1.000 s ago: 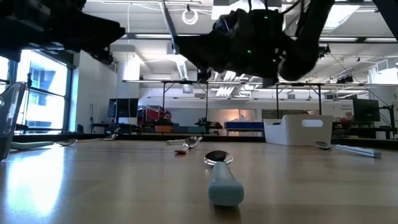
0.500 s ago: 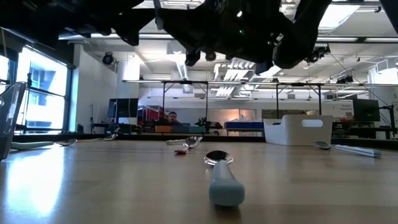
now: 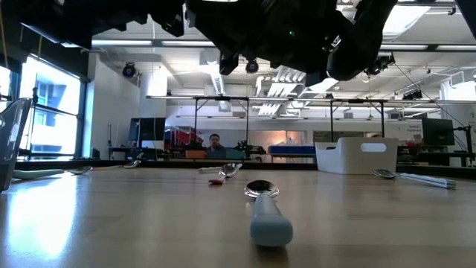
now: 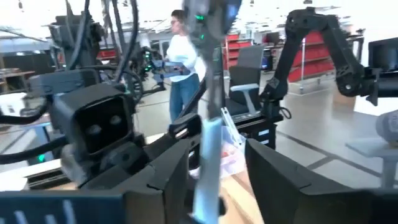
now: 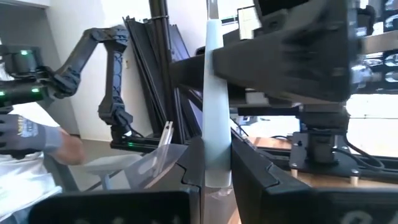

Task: Sort silverware by color (type)
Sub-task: Put the light blue spoon into the black bin

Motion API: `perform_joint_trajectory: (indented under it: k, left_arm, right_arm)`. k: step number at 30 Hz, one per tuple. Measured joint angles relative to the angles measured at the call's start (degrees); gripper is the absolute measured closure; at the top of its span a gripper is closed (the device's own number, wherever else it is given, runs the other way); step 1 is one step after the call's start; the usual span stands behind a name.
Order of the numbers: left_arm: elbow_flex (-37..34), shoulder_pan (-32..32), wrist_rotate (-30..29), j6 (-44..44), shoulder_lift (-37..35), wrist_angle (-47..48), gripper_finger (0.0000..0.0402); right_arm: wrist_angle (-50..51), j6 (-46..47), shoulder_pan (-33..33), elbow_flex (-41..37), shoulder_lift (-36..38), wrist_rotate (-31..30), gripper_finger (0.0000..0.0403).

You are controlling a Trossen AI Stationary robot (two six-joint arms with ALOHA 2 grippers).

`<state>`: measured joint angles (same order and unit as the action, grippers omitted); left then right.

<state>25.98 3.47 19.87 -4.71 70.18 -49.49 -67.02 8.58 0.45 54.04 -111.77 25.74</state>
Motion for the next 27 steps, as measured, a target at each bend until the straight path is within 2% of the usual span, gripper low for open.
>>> perform_joint_trajectory:
  k: [3,9,15,22,24,27]
  left_arm:
    - [1.1,-0.1,1.7,1.4,1.3,0.1,0.0288]
    - [1.7,-0.1,1.3,2.5,0.5,0.3,0.0381]
    - [1.7,-1.0,0.0,8.4,-3.5,5.6,0.0381]
    - [1.7,-1.2,-0.9,14.7,-12.4,16.9,0.0391]
    - [2.0,-1.1,-1.1,17.3,-15.8,21.7,0.0391]
    - [4.3,0.3,-1.7,21.1,-20.6,34.8,0.0391]
  right_arm:
    - [0.1,0.0,0.0,0.0,0.0,0.1,0.0365]
    - [0.3,0.2,0.1,0.1,0.0,-0.6,0.0361]
    - [0.3,1.7,0.1,0.2,0.0,-4.6,0.0335]
    - [2.3,2.8,-1.3,0.0,0.8,-9.5,0.0265]
    - [4.2,3.3,-2.2,0.0,1.7,-9.3,0.0246]
    - [8.9,2.6,-3.7,0.0,3.7,-9.3,0.0230]
